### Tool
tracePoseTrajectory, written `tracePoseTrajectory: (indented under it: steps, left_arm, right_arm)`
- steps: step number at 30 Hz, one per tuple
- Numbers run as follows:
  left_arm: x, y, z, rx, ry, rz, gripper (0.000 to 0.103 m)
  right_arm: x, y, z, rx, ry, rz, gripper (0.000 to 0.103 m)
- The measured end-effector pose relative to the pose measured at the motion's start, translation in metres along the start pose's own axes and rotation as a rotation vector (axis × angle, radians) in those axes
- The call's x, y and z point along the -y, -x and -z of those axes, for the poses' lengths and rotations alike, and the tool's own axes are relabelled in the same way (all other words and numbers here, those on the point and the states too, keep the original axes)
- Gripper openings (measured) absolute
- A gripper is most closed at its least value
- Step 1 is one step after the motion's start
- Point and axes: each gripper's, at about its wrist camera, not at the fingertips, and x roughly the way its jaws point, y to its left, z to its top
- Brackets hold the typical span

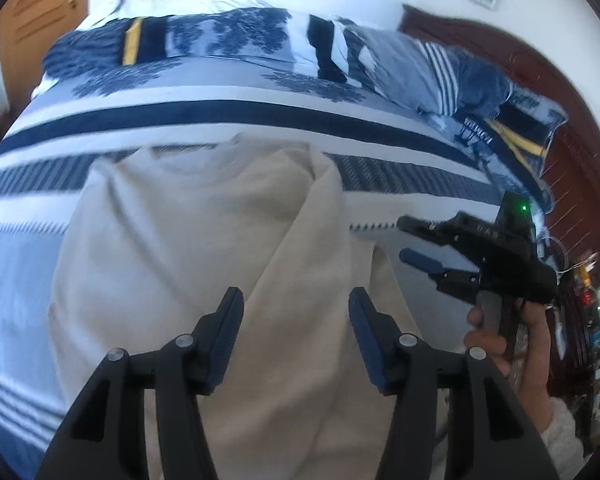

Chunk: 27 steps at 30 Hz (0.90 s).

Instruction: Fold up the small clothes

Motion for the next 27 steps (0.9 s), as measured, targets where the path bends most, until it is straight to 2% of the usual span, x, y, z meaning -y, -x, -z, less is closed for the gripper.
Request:
tracePoseTrajectory:
  steps: [2, 5, 6, 7, 9, 14, 15, 19, 21, 22, 23, 25, 27]
  left_arm:
    - [0.01, -0.031, -0.023, -0.039, -0.01, 0.002, 0.054]
    - [0.019, -0.08, -0.051, -0.098, -0.004, 0.009, 0.054]
    - [0.02, -0.096, -0.058, -0.112, -0.002, 0.005, 0.054]
    - [0.021, -0.108, -0.065, -0.121, 0.005, 0.005, 0.054]
    - [0.019, -0.137, -0.082, -0.156, 0.041, 0.014, 0.054]
    - [0.017, -0.199, -0.114, -0.244, 0.081, 0.01, 0.054]
    - [0.018, -0.209, -0.118, -0.265, 0.088, 0.02, 0.054]
    - [0.019, -0.241, -0.129, -0.33, 0.111, 0.048, 0.054]
    - [0.018, -0.249, -0.133, -0.338, 0.132, 0.041, 0.046]
    - [0.019, -0.249, -0.135, -0.325, 0.139, 0.032, 0.025]
    - [0.018, -0.245, -0.138, -0.314, 0.152, 0.039, 0.01]
    - [0.015, -0.232, -0.143, -0.273, 0.19, 0.111, 0.008]
    - [0.015, -0.212, -0.15, -0.195, 0.177, 0.123, 0.007]
  right_arm:
    - [0.009, -0.01, -0.012, 0.002, -0.019, 0.006, 0.06]
    - [0.029, -0.019, -0.014, -0.026, -0.069, -0.042, 0.059]
    - [0.034, -0.023, -0.018, -0.059, -0.093, -0.05, 0.05]
    - [0.041, -0.03, -0.017, -0.088, -0.111, -0.077, 0.046]
    - [0.045, -0.032, -0.023, -0.106, -0.121, -0.116, 0.045]
    - [0.047, -0.065, -0.029, -0.157, -0.105, -0.123, 0.044]
    - [0.05, -0.074, -0.032, -0.167, -0.102, -0.1, 0.033]
    - [0.057, -0.079, -0.038, -0.15, -0.117, -0.099, 0.009]
    - [0.054, -0.079, -0.038, -0.142, -0.099, -0.079, 0.006]
    - [0.054, -0.078, -0.038, -0.131, -0.09, -0.062, 0.005]
    - [0.054, -0.075, -0.04, -0.111, -0.087, -0.044, 0.005]
    - [0.061, -0.065, -0.044, -0.078, -0.117, -0.043, 0.005]
    - [0.072, -0.052, -0.044, -0.052, -0.149, -0.045, 0.004]
